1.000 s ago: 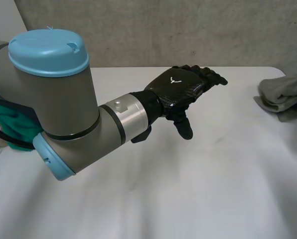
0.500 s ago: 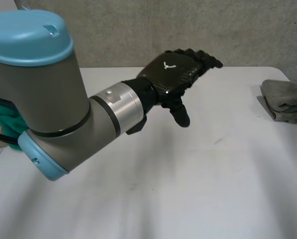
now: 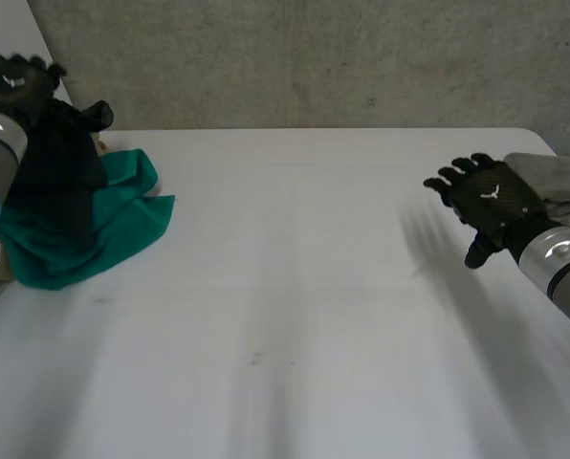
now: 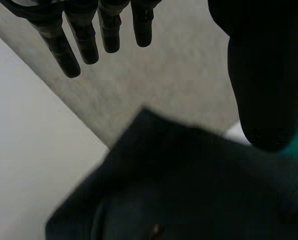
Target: Fold the laundry.
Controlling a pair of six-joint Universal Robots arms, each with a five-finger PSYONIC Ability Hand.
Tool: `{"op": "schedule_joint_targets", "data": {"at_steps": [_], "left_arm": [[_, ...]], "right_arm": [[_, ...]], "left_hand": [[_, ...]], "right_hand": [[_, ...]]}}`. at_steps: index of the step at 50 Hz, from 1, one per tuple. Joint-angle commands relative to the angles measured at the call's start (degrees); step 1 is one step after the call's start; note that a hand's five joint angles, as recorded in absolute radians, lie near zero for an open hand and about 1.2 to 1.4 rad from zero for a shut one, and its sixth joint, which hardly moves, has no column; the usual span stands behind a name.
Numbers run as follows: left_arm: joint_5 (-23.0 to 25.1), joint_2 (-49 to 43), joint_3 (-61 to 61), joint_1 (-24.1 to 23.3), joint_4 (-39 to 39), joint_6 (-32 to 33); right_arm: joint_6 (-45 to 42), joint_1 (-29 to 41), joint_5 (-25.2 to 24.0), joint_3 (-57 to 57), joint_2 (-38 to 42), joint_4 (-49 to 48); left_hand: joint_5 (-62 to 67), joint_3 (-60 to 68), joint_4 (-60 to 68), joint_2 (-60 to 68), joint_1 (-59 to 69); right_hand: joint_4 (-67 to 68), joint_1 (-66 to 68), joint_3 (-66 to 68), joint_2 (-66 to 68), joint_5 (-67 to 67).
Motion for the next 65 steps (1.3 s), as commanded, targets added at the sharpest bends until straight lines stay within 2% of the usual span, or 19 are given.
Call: {"op": "schedule_joint_targets", "data": {"at_steps": [1, 7, 9, 15, 19, 24, 31, 35, 36, 39, 46, 47, 50, 51, 52, 54, 55, 58, 65], "left_arm": [[7.0, -11.8, 7.0, 4.2, 2.9, 2.9], [6.8, -14.7, 10.5, 4.7, 5.0, 2.9], [6.7, -14.7, 10.5, 4.8, 7.1, 2.9], [6.5, -12.8, 8.7, 3.5, 9.0, 2.6], [6.6, -4.1, 4.5, 0.4, 9.4, -0.4], [7.1, 8.5, -2.4, -6.7, 13.1, -9.5], [7.5, 18.2, -10.5, -15.5, 14.5, -17.8], [8.8, 17.9, -14.3, -23.9, 14.3, -18.2], [9.6, 17.0, -15.7, -27.2, 14.2, -18.2], [10.4, 13.0, -17.2, -32.6, 13.9, -18.2], [9.7, 2.5, -15.6, -41.0, 11.7, -17.5], [9.5, 1.6, -14.8, -42.3, 11.3, -16.7], [8.0, 2.9, -14.3, -41.8, 10.9, -15.3], [5.6, 4.8, -14.4, -40.2, 10.9, -14.5], [4.2, 5.8, -14.5, -39.1, 10.8, -14.3], [1.5, 7.6, -14.8, -36.1, 10.8, -13.6], [-1.1, 9.2, -15.1, -32.5, 10.6, -12.6], [-4.0, 11.2, -15.4, -25.3, 10.7, -10.3], [-4.0, 9.1, -13.1, -15.7, 10.9, -4.4]], "right_arm": [[-0.7, -0.2, -0.1, 2.8, 0.2, 0.0], [-0.5, -0.5, 0.0, 4.5, 0.4, 0.0], [-0.6, -0.5, 0.0, 5.0, 0.4, -0.1], [-0.5, -0.6, 0.2, 5.9, 0.2, -0.3], [-0.3, -0.6, 0.4, 5.7, -0.7, -0.5], [0.6, -0.6, 2.0, 4.5, -2.9, -0.6], [5.6, -0.4, 7.8, 1.6, -6.6, -0.6], [8.9, -0.6, 8.4, 0.9, -8.4, -0.6], [9.4, -0.6, 8.4, 0.9, -8.7, -0.6], [10.9, -0.6, 8.2, 0.9, -9.5, -0.5], [11.1, -2.2, 7.7, 1.9, -9.3, 0.0], [11.1, -2.4, 7.7, 1.9, -9.3, 0.0], [11.0, -3.0, 7.3, 2.3, -8.8, 0.0], [11.0, -3.2, 7.2, 2.4, -8.8, 0.0], [11.0, -3.4, 7.1, 2.5, -8.7, 0.0], [11.0, -3.7, 7.0, 2.7, -8.7, 0.0], [10.9, -3.8, 7.0, 2.7, -8.7, 0.0], [10.7, -3.7, 7.0, 2.6, -8.7, 0.0], [10.7, -3.5, 7.0, 3.0, -7.0, 0.0]], "left_hand": [[5.2, 6.3, 6.9, 6.7, 7.7], [45.4, 46.5, 47.1, 46.8, 47.8], [66.9, 67.9, 68.6, 68.3, 69.3], [67.0, 68.1, 68.7, 68.4, 69.4], [67.0, 68.1, 68.7, 68.4, 69.4], [67.0, 68.1, 68.7, 68.4, 69.4], [67.0, 68.1, 68.7, 68.4, 69.4], [67.0, 68.1, 68.7, 68.4, 69.4], [67.0, 68.1, 68.7, 68.4, 69.4], [67.0, 68.1, 68.7, 68.4, 69.4], [67.0, 68.1, 68.7, 68.4, 69.4], [50.0, 51.1, 51.7, 51.4, 52.5], [16.6, 17.7, 18.3, 18.1, 19.1], [0.6, 1.7, 2.3, 2.0, 3.0], [-3.0, -1.9, -1.3, -1.6, -0.6], [-3.0, -1.9, -1.3, -1.6, -0.6], [-2.8, -1.7, -1.1, -1.4, -0.4], [-2.6, -1.5, -0.9, -1.2, -0.2], [-0.9, 0.1, 0.7, 0.5, 1.5]], "right_hand": [[-2.2, -2.7, -2.1, -2.0, -2.8], [-2.2, -2.7, -2.1, -2.0, -2.8], [-2.2, -2.7, -2.1, -2.0, -2.8], [-2.2, -2.7, -2.1, -2.0, -2.8], [-2.2, -2.7, -2.1, -2.0, -2.8], [-2.2, -2.7, -2.1, -2.0, -2.8], [-2.2, -2.7, -2.1, -2.0, -2.8], [-2.2, -2.7, -2.1, -2.0, -2.8], [-2.2, -2.7, -2.1, -2.0, -2.8], [-2.2, -2.7, -2.1, -2.0, -2.8], [-2.2, -2.7, -2.1, -2.0, -2.8], [-2.2, -2.7, -2.1, -2.0, -2.8], [-2.2, -2.7, -2.1, -2.0, -2.8], [-2.2, -2.7, -2.1, -2.0, -2.8], [-2.2, -2.7, -2.1, -2.0, -2.8], [-2.2, -2.7, -2.1, -2.0, -2.8], [-2.2, -2.7, -2.1, -2.0, -2.8], [-2.2, -2.7, -2.1, -2.0, -2.8], [-2.2, -2.7, -2.1, -2.0, -2.8]]}}
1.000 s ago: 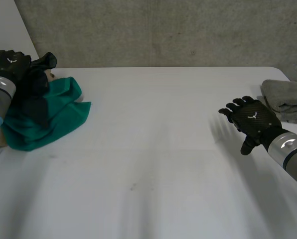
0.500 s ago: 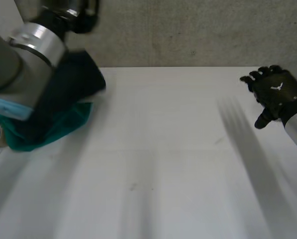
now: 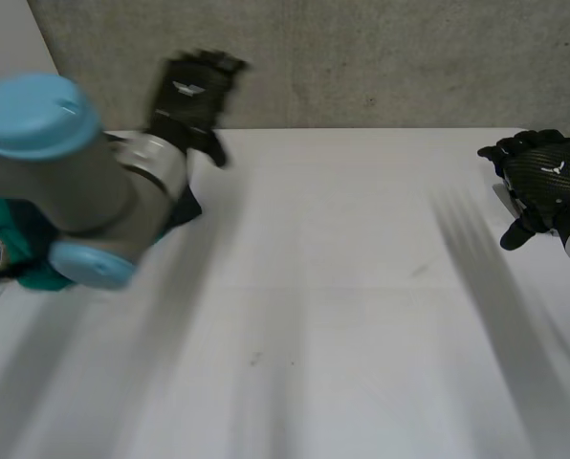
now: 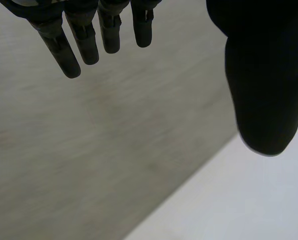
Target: Fold the laundry.
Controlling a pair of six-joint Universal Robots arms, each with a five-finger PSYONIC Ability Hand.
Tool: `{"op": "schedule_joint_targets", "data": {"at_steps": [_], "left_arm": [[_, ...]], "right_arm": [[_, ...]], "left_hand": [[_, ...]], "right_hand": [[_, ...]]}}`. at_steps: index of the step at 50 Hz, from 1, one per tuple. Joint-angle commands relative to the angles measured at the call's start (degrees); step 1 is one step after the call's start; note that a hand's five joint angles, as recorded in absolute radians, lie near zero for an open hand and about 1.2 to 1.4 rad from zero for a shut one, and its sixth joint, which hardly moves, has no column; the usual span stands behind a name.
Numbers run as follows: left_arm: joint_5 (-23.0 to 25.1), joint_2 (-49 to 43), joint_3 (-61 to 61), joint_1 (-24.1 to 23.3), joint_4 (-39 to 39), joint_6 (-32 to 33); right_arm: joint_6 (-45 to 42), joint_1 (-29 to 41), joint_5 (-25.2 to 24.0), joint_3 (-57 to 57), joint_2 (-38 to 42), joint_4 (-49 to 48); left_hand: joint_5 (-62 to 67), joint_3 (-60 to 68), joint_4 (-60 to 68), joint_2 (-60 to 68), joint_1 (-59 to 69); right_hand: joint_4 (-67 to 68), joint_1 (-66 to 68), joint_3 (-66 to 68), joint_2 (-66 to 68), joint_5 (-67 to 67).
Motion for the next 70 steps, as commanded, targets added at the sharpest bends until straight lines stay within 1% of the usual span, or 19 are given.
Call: {"op": "schedule_joint_targets", "data": {"at_steps": [1, 5, 9, 16, 18, 20, 23, 24, 27, 31, 36, 39, 44, 53, 59, 62, 63, 66, 70], "left_arm": [[-0.9, -3.6, 3.2, 12.7, 0.5, 8.4], [-1.0, -11.2, 8.6, 17.9, 0.1, 16.9], [-1.5, -17.8, 14.9, 21.1, -0.2, 22.5], [-0.7, -24.9, 20.8, 24.0, -1.2, 23.3], [0.6, -26.5, 21.9, 24.5, -1.9, 23.3], [1.9, -27.4, 22.7, 24.6, -2.5, 23.2], [3.1, -27.9, 23.6, 24.5, -3.3, 23.1], [3.0, -27.8, 23.6, 24.3, -3.3, 23.1], [1.3, -26.3, 22.3, 22.9, -2.8, 22.9], [-0.3, -18.4, 19.6, 19.3, 0.0, 20.8], [0.1, -7.1, 13.6, 13.2, 6.8, 14.6], [0.8, -3.3, 12.0, 10.2, 7.4, 11.4], [3.9, 2.0, 8.8, 2.4, 6.8, 3.7], [4.0, 0.2, 3.3, -6.7, 3.1, -3.2], [3.9, -10.8, 2.8, -10.5, 0.0, -3.2], [3.9, -13.4, 3.3, -12.7, -1.9, -3.2], [3.9, -14.6, 3.4, -13.5, -3.0, -2.9], [3.8, -14.8, 3.3, -14.1, -4.9, -3.0], [2.7, -10.3, 3.0, -14.2, -6.6, -3.1]], "right_arm": [[0.0, 0.3, 0.0, 0.3, 2.0, 0.0], [-0.3, 0.6, 0.1, 0.4, 4.3, 0.0], [-0.5, 0.6, 0.4, 0.4, 5.1, 0.0], [-0.5, 0.6, 0.6, 0.9, 5.1, 0.0], [-0.5, 0.6, 0.8, 1.0, 5.1, -0.1], [-0.5, 0.7, 0.9, 1.0, 5.2, -0.1], [-0.6, 0.7, 1.0, 1.0, 5.2, -0.3], [-0.6, 0.7, 1.0, 1.0, 5.3, -0.4], [-1.0, 0.6, 1.0, 1.0, 5.8, -0.5], [-1.3, 0.6, 1.2, 1.0, 5.9, -0.5], [-1.3, 0.6, 1.2, 1.0, 5.9, -0.5], [-1.3, 0.6, 1.2, 1.0, 5.8, -0.5], [-1.3, 0.1, 1.0, 1.1, 5.4, -0.4], [-1.3, -0.2, 0.2, 1.1, 5.2, -0.2], [-1.3, -0.2, 0.2, 0.7, 5.2, -0.1], [-1.3, -0.2, 0.5, 0.5, 5.1, 0.0], [-1.2, -0.2, 0.6, 0.4, 5.1, 0.0], [-0.8, -0.3, 0.8, 0.2, 4.8, 0.2], [-0.8, -0.1, 0.6, 0.0, 2.8, 0.9]], "left_hand": [[-0.7, 0.0, 0.7, 0.3, 1.4], [-0.6, 0.2, 0.9, 0.4, 1.6], [-0.1, 0.7, 1.4, 0.9, 2.1], [0.4, 1.2, 1.9, 1.4, 2.6], [5.5, 6.2, 6.9, 6.5, 7.6], [12.7, 13.4, 14.1, 13.7, 14.8], [60.5, 61.3, 61.9, 61.5, 62.6], [67.0, 67.7, 68.4, 68.0, 69.1], [67.0, 67.8, 68.5, 68.0, 69.2], [67.0, 67.8, 68.5, 68.0, 69.2], [67.0, 67.8, 68.5, 68.0, 69.2], [67.0, 67.8, 68.5, 68.0, 69.2], [67.0, 67.8, 68.5, 68.0, 69.2], [67.0, 67.8, 68.5, 68.0, 69.2], [67.0, 67.8, 68.5, 68.0, 69.2], [66.7, 67.5, 68.1, 67.7, 68.8], [49.9, 50.7, 51.3, 50.9, 52.0], [24.1, 24.9, 25.5, 25.1, 26.2], [8.2, 9.0, 9.6, 9.2, 10.3]], "right_hand": [[-2.2, -2.7, -2.1, -2.0, -2.8], [-2.2, -2.7, -2.1, -2.0, -2.8], [-2.2, -2.7, -2.1, -2.0, -2.8], [-2.2, -2.7, -2.1, -2.0, -2.8], [-2.2, -2.7, -2.1, -2.0, -2.8], [-2.2, -2.7, -2.1, -2.0, -2.8], [-2.2, -2.7, -2.1, -2.0, -2.8], [-2.2, -2.7, -2.1, -2.0, -2.8], [-2.2, -2.7, -2.1, -2.0, -2.8], [-2.2, -2.7, -2.1, -2.0, -2.8], [-2.2, -2.7, -2.1, -2.0, -2.8], [-2.2, -2.7, -2.1, -2.0, -2.8], [-2.2, -2.7, -2.1, -2.0, -2.8], [-2.2, -2.7, -2.1, -2.0, -2.8], [-2.2, -2.7, -2.1, -2.0, -2.8], [-2.2, -2.7, -2.1, -2.0, -2.8], [-2.2, -2.7, -2.1, -2.0, -2.8], [-2.2, -2.7, -2.1, -2.0, -2.8], [-2.2, -2.7, -2.1, -2.0, -2.8]]}}
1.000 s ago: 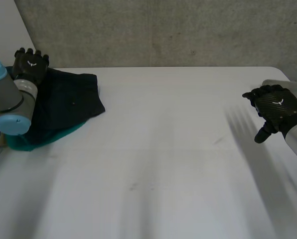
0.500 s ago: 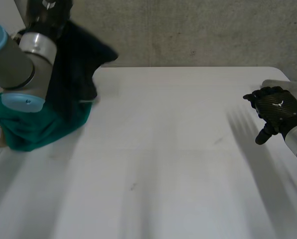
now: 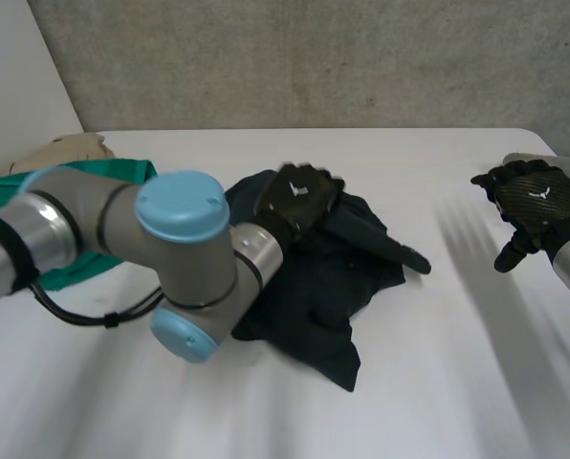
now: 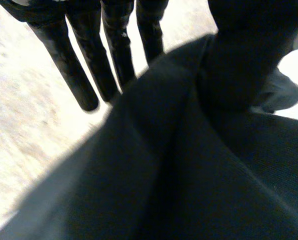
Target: Fold the laundry.
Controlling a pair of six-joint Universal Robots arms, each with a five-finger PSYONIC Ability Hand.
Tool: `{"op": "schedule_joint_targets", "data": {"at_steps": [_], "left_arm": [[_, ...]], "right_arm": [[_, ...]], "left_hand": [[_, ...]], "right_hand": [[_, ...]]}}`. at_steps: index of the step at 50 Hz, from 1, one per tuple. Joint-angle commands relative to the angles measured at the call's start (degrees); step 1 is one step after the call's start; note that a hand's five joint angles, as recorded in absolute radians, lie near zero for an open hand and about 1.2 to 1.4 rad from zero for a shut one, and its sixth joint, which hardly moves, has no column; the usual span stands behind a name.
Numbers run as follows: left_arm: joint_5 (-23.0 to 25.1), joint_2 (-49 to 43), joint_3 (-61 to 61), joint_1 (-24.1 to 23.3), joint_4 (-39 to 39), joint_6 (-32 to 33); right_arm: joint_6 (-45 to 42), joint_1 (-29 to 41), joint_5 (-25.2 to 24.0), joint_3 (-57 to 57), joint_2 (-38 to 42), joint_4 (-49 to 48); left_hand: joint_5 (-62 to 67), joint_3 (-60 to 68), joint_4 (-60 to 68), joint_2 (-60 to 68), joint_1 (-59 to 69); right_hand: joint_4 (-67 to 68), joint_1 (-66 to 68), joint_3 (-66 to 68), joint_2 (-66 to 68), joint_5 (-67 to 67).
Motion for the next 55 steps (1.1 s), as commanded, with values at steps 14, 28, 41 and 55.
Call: {"op": "schedule_joint_targets", "data": {"at_steps": [14, 28, 41, 55], "left_arm": [[-15.9, 25.6, -17.6, -3.2, -6.2, -1.0], [-16.4, 19.4, -27.9, -8.7, -8.2, -17.3], [-16.8, 8.0, -17.8, -4.2, -5.8, -17.1], [-17.3, 2.6, -13.5, 0.5, -3.2, -11.8]], "right_arm": [[-1.3, 0.6, -10.7, -6.7, -6.2, 31.5], [-2.7, 9.7, -15.1, -13.4, 11.4, 33.1], [1.5, 17.5, -5.4, -25.4, 24.6, 17.1], [1.5, 20.9, -2.3, -34.3, 34.4, 13.5]], "left_hand": [[-3.4, -3.4, -3.1, -3.1, -0.2], [-4.7, -4.7, -4.4, -4.4, -1.5], [-13.9, -14.0, -13.6, -13.7, -10.7], [26.8, 26.8, 27.2, 27.1, 30.1]], "right_hand": [[6.1, 5.5, 6.2, 6.3, 5.5], [13.5, 13.0, 13.7, 13.8, 12.9], [4.8, 4.3, 4.9, 5.0, 4.2], [23.7, 23.2, 23.8, 23.9, 23.1]]}}
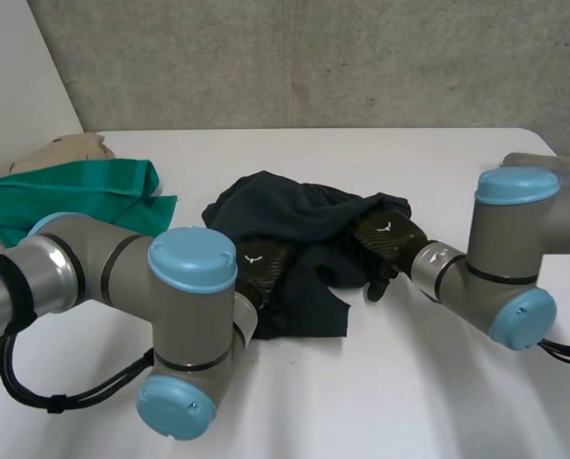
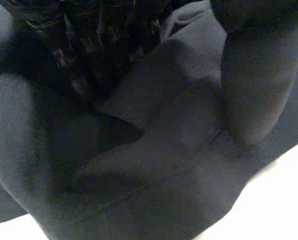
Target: Fold the laundry.
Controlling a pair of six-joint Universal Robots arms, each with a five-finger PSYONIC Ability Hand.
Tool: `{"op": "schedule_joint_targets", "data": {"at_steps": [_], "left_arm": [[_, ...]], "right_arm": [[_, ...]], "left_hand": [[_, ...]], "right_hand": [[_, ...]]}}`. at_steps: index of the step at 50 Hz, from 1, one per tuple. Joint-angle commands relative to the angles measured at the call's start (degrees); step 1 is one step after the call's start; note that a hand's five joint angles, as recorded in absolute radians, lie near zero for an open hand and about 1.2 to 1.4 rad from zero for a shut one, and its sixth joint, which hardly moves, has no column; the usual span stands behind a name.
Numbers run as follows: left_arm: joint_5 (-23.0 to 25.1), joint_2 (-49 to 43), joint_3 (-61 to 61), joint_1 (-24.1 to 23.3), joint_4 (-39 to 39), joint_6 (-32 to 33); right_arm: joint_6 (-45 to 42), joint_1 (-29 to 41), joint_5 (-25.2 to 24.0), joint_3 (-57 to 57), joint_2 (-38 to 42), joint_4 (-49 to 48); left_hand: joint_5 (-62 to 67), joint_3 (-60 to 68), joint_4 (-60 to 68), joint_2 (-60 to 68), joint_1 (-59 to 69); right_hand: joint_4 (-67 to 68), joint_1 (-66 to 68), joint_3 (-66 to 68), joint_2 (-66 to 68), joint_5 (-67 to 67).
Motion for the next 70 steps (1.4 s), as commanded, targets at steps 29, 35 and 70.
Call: {"op": "schedule_joint_targets", "data": {"at_steps": [29, 35, 70], "left_arm": [[7.1, 43.3, 3.6, 5.7, 0.5, -2.1], [7.1, 44.2, 5.6, 6.5, -0.1, -4.3], [16.2, -15.0, 41.2, 22.0, 10.7, -4.8]], "right_arm": [[2.1, -5.6, 6.3, -11.0, -39.8, 7.9], [2.9, -6.1, 6.8, -16.7, -40.8, 11.7], [5.2, -0.4, 19.9, -28.0, 8.6, -18.0]], "left_hand": [[49.0, 48.5, 49.1, 48.6, 47.7], [49.0, 48.5, 49.1, 48.6, 47.7], [-21.0, -21.5, -20.9, -21.4, -22.3]], "right_hand": [[61.7, 61.4, 62.1, 61.9, 62.5], [61.7, 61.4, 62.1, 61.9, 62.5], [-8.3, -8.6, -7.9, -8.1, -7.5]]}}
